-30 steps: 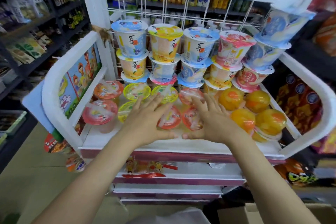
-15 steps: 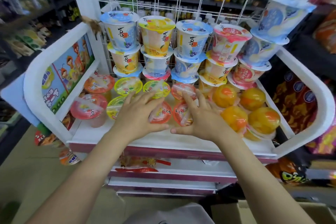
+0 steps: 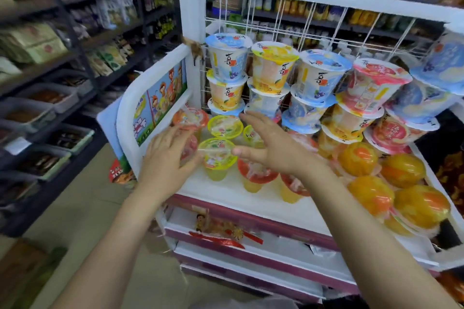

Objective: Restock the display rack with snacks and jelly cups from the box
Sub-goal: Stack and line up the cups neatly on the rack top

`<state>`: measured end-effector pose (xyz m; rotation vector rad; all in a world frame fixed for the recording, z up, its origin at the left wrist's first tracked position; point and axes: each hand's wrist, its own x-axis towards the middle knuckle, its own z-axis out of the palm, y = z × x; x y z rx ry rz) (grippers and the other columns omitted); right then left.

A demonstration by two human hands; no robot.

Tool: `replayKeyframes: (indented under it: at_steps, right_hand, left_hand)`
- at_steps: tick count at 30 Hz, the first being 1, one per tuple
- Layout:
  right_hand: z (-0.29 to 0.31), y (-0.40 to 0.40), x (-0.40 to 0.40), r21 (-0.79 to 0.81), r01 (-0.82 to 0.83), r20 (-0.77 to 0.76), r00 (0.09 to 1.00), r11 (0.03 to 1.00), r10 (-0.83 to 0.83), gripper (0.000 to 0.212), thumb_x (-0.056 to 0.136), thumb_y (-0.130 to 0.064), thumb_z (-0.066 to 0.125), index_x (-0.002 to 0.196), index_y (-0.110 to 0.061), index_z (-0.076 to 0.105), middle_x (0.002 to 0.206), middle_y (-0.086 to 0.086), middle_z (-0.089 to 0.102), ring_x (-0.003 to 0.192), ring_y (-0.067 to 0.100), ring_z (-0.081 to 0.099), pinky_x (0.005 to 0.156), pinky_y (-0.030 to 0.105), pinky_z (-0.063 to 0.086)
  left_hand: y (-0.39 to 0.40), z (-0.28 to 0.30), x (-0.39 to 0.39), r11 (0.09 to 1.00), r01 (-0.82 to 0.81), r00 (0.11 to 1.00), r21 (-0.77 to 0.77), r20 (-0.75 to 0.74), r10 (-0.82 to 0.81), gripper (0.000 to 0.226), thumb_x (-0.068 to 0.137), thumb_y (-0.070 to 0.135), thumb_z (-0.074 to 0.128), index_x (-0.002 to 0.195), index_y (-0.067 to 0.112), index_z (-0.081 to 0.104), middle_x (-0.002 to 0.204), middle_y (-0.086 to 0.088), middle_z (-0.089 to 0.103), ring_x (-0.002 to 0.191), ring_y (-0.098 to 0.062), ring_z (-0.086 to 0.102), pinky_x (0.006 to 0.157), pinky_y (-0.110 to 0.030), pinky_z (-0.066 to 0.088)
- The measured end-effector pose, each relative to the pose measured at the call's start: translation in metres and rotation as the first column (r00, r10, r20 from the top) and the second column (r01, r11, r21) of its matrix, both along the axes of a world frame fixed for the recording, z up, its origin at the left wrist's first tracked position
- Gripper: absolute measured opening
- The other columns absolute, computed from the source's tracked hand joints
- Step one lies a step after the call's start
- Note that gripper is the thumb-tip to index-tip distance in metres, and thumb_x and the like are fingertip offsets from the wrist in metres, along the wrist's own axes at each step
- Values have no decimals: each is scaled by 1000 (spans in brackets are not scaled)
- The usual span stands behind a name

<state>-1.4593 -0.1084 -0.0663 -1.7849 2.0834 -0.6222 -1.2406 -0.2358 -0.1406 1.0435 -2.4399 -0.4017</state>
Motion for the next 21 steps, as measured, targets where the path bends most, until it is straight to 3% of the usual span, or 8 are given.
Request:
replayKeyframes:
  at_steps: [3, 6, 9, 12, 15, 18, 21]
  right_hand:
    - [-3, -48, 14, 50, -96, 106, 990, 994, 90, 79, 87, -61, 55, 154, -27, 31, 162, -4, 24, 147, 14, 24, 115, 28, 21]
    - [-6, -92, 23, 66, -156, 134, 980, 985, 147, 63, 95, -49, 54, 151, -26, 36, 158, -4, 32, 140, 9, 31, 111, 22, 22]
    - [-14, -130, 19, 109, -198, 75, 979, 974, 190, 55, 101, -40, 50, 151, -22, 38, 157, -2, 35, 141, 13, 34, 116, 33, 28]
    - [-20, -154, 13, 153, -214, 30, 977, 965, 212, 49, 103, -28, 50, 151, -21, 40, 153, 2, 42, 137, 19, 42, 104, 27, 36]
    - [-27, -164, 11, 130, -208, 10, 978, 969, 208, 51, 98, -27, 61, 147, -24, 46, 130, 6, 59, 114, 19, 56, 85, 22, 38]
    - [-31, -170, 9, 88, -233, -9, 972, 969, 234, 52, 93, -26, 68, 143, -23, 53, 100, 3, 61, 82, 12, 55, 76, 27, 40]
    - [-31, -175, 6, 62, -245, -25, 969, 968, 247, 43, 94, -21, 67, 136, -16, 60, 110, 11, 67, 96, 25, 61, 87, 39, 48]
  left_hand:
    - [-5, -6, 9, 998, -8, 999, 69, 35, 6, 91, 78, 79, 23, 152, 28, 36, 164, -3, 21, 151, -24, 15, 120, -42, 13]
    - [-8, -10, 12, 995, -10, 1000, 100, 5, 10, 84, 81, 75, 27, 151, 31, 37, 164, 1, 19, 152, -27, 10, 121, -43, 12]
    - [-13, -14, 15, 997, -11, 1000, 76, 3, 11, 66, 88, 60, 45, 148, 31, 43, 161, -2, 27, 149, -32, 20, 119, -45, 16]
    - [-14, -12, 15, 999, -23, 1000, 27, -12, 24, 61, 88, 53, 56, 143, 28, 52, 155, -7, 39, 141, -35, 31, 116, -47, 23]
    - [-12, -10, 13, 999, -49, 998, -6, -44, 49, 59, 86, 45, 72, 139, 27, 56, 148, -7, 45, 133, -32, 33, 111, -49, 30]
    - [-11, -10, 14, 998, -63, 997, -8, -39, 63, 63, 81, 40, 78, 139, 26, 57, 146, -7, 46, 131, -33, 33, 110, -50, 33]
    - [-9, -9, 13, 996, -86, 996, -10, -25, 86, 66, 80, 38, 80, 140, 25, 55, 145, -9, 46, 133, -34, 31, 110, -51, 34]
